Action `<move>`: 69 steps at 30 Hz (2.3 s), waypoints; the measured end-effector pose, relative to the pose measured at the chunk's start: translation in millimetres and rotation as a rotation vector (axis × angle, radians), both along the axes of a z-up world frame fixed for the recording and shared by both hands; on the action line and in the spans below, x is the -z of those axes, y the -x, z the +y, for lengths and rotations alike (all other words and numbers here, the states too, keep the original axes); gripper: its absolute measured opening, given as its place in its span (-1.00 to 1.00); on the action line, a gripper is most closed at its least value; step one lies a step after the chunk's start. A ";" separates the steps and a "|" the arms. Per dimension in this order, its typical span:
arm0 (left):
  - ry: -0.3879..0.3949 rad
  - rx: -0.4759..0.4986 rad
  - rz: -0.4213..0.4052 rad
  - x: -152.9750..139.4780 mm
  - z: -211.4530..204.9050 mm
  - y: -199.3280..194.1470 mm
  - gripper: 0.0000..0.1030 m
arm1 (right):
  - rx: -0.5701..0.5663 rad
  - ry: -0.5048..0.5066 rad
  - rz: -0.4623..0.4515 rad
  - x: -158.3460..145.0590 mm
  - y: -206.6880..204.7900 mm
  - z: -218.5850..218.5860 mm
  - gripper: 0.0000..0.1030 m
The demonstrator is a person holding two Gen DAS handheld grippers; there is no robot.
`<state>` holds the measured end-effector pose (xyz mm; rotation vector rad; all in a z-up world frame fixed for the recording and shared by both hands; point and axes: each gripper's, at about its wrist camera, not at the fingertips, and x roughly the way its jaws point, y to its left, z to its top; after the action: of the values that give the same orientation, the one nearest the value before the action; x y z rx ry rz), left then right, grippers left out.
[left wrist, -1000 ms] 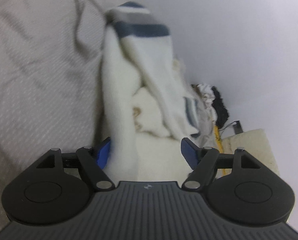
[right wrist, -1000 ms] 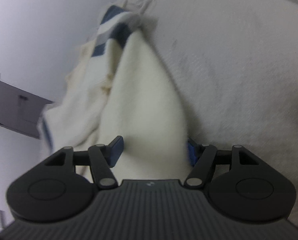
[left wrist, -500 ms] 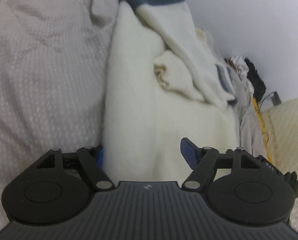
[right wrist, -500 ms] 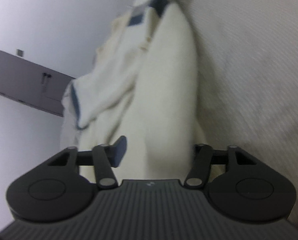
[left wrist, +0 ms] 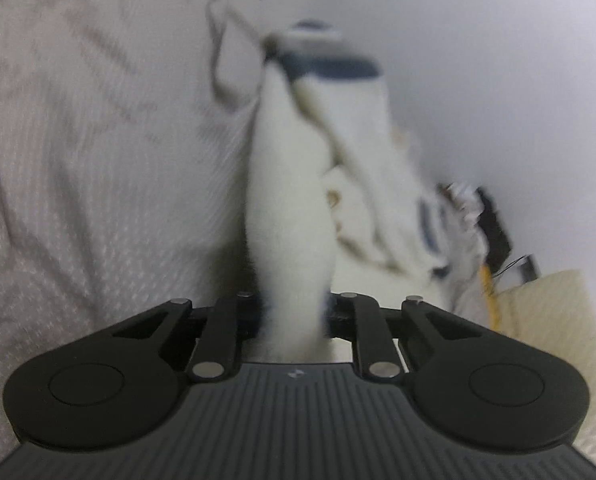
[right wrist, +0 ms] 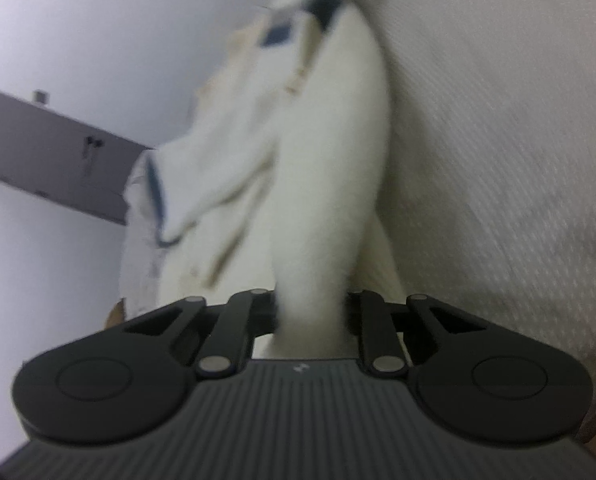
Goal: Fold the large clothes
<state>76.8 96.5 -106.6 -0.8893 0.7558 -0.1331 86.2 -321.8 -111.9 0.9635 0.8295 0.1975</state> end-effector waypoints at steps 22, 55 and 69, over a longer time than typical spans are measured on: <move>0.134 0.060 -0.366 -160.2 15.7 130.7 -0.65 | -0.166 -0.031 -0.434 -169.9 96.1 -38.0 -0.68; -0.073 -0.020 -0.286 -126.5 -19.7 -105.3 -0.60 | 0.153 -0.111 -0.182 -90.3 -92.0 -36.5 -0.64; -0.084 0.033 -0.206 -19.2 -0.3 -213.1 -0.60 | 0.109 -0.083 -0.113 -4.3 -184.8 -33.2 -0.64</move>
<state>289.9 96.2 -87.4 -0.7707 0.5795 -0.2178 271.0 -355.0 -107.6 1.0629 0.6672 0.1919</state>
